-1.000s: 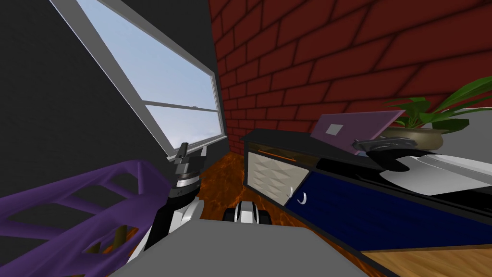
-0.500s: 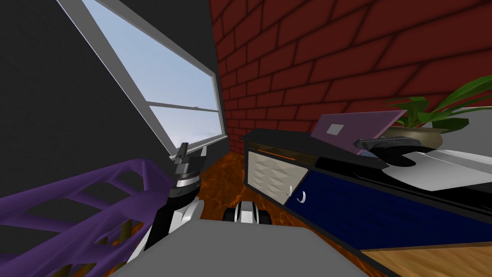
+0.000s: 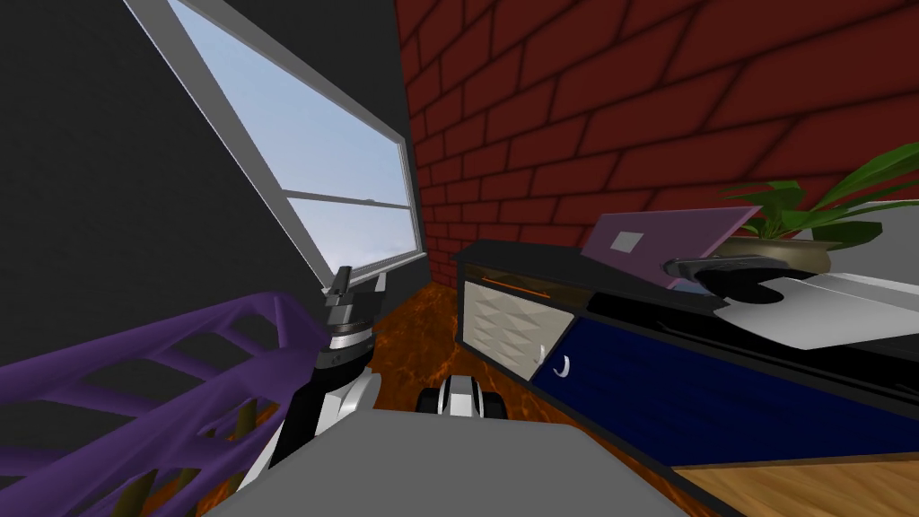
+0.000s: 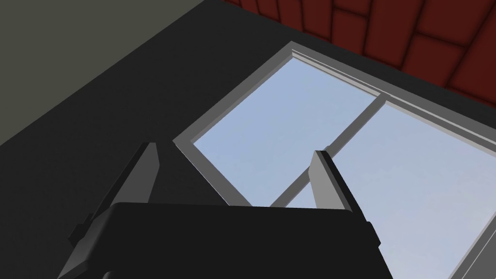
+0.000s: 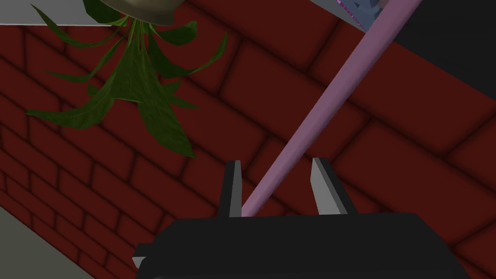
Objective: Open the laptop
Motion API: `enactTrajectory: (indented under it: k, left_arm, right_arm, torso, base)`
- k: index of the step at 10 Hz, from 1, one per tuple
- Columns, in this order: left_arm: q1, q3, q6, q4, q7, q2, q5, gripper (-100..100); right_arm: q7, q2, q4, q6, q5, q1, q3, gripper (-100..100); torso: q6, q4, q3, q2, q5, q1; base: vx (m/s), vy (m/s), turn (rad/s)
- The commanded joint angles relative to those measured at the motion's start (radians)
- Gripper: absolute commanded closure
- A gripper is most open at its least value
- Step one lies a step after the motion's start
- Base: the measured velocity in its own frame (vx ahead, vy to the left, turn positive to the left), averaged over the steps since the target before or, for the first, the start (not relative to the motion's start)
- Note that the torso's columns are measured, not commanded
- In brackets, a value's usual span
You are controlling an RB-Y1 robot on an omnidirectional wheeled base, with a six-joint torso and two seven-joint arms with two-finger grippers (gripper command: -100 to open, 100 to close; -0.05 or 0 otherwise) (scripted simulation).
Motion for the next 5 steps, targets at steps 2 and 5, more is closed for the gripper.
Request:
enactTrajectory:
  k: [2,5]
  left_arm:
    - [0.000,0.000,0.000,0.000,0.000,0.000,0.000,0]
    - [0.000,0.000,0.000,0.000,0.000,0.000,0.000,0]
  right_arm:
    - [-0.030,-0.023,0.011,0.034,-0.101,-0.008,-0.001,100]
    - [-0.051,-0.041,0.019,0.059,-0.176,-0.013,-0.001,100]
  torso:
    - [0.002,0.000,0.000,-0.001,-0.001,0.000]
    - [0.002,-0.001,-0.001,-0.002,-0.001,-0.001]
  base:
    - [-0.042,-0.040,0.032]
    - [-0.040,-0.036,0.039]
